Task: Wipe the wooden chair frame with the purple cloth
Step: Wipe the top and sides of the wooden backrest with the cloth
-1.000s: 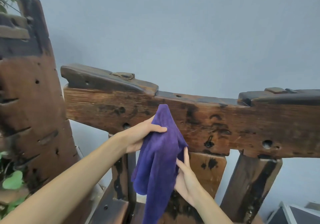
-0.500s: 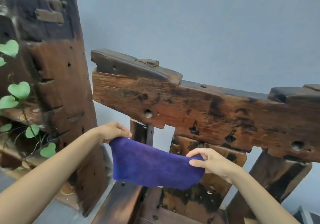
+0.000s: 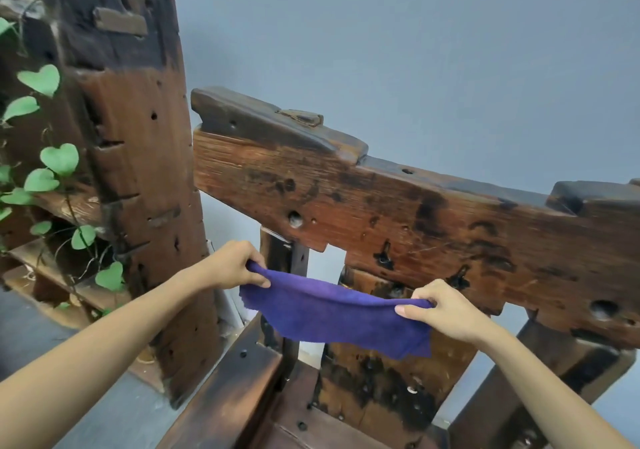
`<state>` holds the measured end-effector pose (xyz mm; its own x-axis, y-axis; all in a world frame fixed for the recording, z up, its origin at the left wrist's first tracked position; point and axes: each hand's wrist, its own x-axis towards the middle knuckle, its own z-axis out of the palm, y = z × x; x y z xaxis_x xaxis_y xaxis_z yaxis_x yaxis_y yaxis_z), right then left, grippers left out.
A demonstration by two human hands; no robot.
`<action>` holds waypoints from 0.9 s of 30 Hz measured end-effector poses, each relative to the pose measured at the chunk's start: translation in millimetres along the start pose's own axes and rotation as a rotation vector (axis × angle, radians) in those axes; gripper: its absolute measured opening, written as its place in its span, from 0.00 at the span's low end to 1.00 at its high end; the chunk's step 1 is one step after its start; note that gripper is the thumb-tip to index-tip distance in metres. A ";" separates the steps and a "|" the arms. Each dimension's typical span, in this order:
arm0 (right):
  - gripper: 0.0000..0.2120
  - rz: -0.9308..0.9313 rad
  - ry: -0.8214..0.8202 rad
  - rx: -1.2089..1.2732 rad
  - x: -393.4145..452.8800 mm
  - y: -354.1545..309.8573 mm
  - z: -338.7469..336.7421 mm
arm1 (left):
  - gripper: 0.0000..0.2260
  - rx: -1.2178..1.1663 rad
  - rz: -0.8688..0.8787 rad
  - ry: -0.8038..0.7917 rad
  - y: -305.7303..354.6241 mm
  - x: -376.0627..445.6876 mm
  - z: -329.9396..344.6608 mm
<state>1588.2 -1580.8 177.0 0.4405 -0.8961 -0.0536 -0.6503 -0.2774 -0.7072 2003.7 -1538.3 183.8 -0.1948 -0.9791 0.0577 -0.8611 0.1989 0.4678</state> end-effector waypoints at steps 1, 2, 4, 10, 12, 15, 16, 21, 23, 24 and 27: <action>0.20 -0.006 -0.030 0.117 -0.7 0.8 -5.0 | 0.17 -0.050 0.038 -0.005 2.9 2.0 0.8; 0.18 0.028 -0.037 0.279 -0.7 3.4 -10.0 | 0.21 -0.155 0.042 -0.035 4.8 2.8 1.2; 0.19 0.135 -0.031 0.501 2.0 10.1 -13.3 | 0.20 -0.427 -0.009 -0.084 3.9 0.5 3.1; 0.17 0.256 0.160 0.493 6.6 5.0 8.3 | 0.19 -0.904 -0.343 0.092 -0.8 -0.8 38.2; 0.16 0.291 0.172 0.620 10.9 -1.9 17.3 | 0.21 -0.958 -0.397 0.127 2.6 -0.5 41.3; 0.14 0.298 0.132 0.644 18.0 -22.3 30.6 | 0.20 -0.935 -0.468 0.157 22.4 3.2 42.9; 0.14 0.279 0.123 0.605 20.4 -31.6 36.0 | 0.20 -0.882 -0.486 0.169 32.2 4.6 43.5; 0.17 0.116 0.058 0.478 26.3 -93.2 70.5 | 0.21 -0.702 -0.389 0.171 77.2 11.0 49.1; 0.14 0.110 -0.012 0.594 28.5 -121.8 83.2 | 0.25 -0.796 -0.311 0.084 86.6 5.2 45.3; 0.13 0.121 -0.049 0.660 28.4 -135.4 86.7 | 0.27 -0.837 -0.281 0.044 88.2 0.8 41.0; 0.11 0.059 -0.132 0.775 31.7 -161.0 92.9 | 0.33 -0.843 -0.198 0.007 70.8 -10.1 27.5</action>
<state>1764.3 -1532.4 223.7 0.5197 -0.8401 -0.1555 -0.0793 0.1339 -0.9878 1931.8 -1513.2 192.1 -0.0731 -0.9933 -0.0901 -0.2431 -0.0698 0.9675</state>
